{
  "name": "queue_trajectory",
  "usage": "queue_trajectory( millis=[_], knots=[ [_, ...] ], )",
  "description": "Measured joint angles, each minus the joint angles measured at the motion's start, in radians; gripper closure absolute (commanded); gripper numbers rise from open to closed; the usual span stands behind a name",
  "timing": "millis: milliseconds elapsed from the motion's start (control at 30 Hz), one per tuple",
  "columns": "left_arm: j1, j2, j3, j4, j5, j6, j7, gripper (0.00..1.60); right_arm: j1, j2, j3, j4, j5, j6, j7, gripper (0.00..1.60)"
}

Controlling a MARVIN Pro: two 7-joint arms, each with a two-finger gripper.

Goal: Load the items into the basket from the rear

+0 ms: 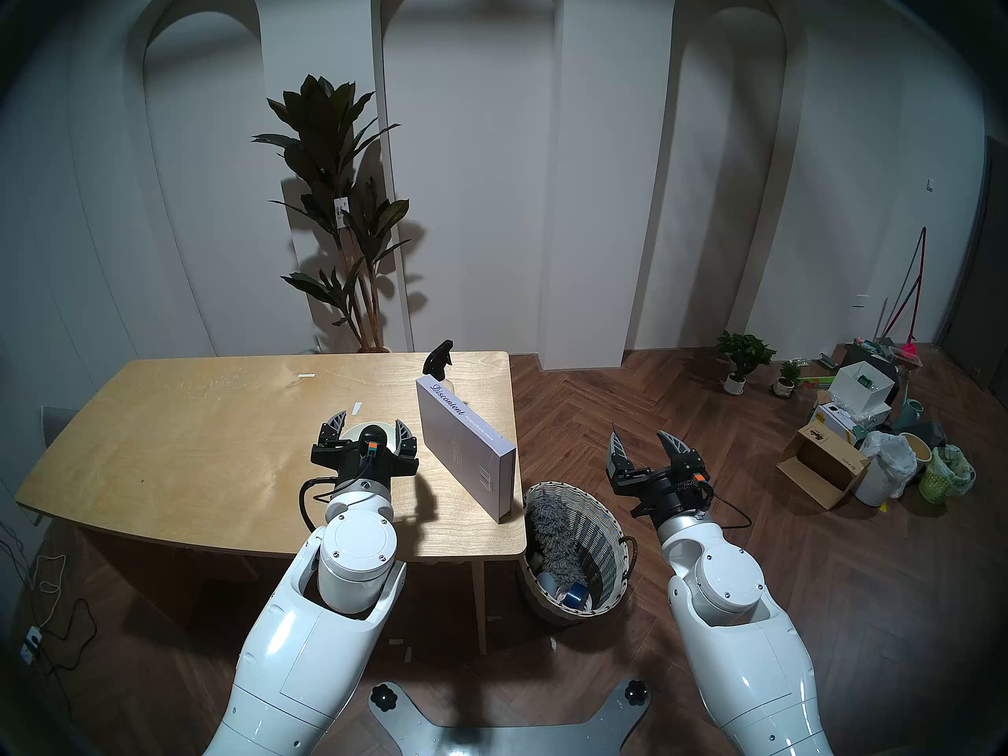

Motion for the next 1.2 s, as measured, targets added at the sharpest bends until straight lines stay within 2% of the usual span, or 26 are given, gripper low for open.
queue_trajectory(
  millis=[867, 1200],
  knots=[
    [0.001, 0.0, 0.0, 0.0, -0.001, 0.005, 0.0, 0.0, 0.0, 0.001, 0.0, 0.001, 0.003, 0.005, 0.006, 0.0],
    [0.017, 0.007, -0.007, -0.097, 0.008, 0.16, -0.005, 0.0, 0.015, 0.077, 0.002, -0.03, 0.047, 0.13, 0.148, 0.0]
  ],
)
